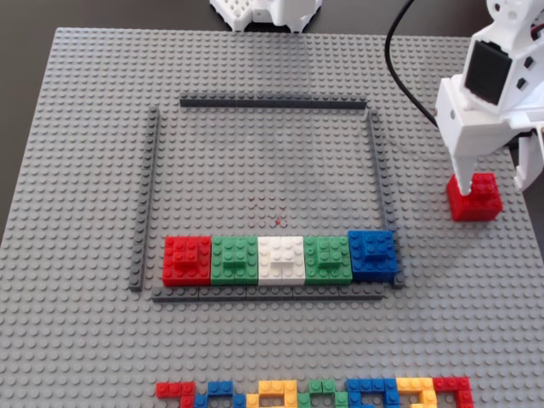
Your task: Grab the cube and place it into the grid
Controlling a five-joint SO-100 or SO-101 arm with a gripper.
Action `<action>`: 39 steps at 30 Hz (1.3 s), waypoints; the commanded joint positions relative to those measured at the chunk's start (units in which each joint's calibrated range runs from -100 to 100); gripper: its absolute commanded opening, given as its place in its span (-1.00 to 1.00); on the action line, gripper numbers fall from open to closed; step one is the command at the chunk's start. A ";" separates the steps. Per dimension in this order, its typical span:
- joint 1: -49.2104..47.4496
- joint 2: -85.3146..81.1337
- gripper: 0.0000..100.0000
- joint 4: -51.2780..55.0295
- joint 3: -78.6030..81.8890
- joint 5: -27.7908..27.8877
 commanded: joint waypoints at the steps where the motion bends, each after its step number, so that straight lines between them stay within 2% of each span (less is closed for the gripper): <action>1: -0.21 -1.24 -0.60 -0.27 -0.12 -0.20; 7: -0.43 -1.16 -0.80 -0.32 0.06 -0.39; 15: -0.43 -1.16 -0.94 -0.56 1.15 -0.34; 28: -0.43 -6.40 -0.98 0.22 -0.03 0.00; 39: -0.21 -17.49 -0.98 0.56 4.95 2.83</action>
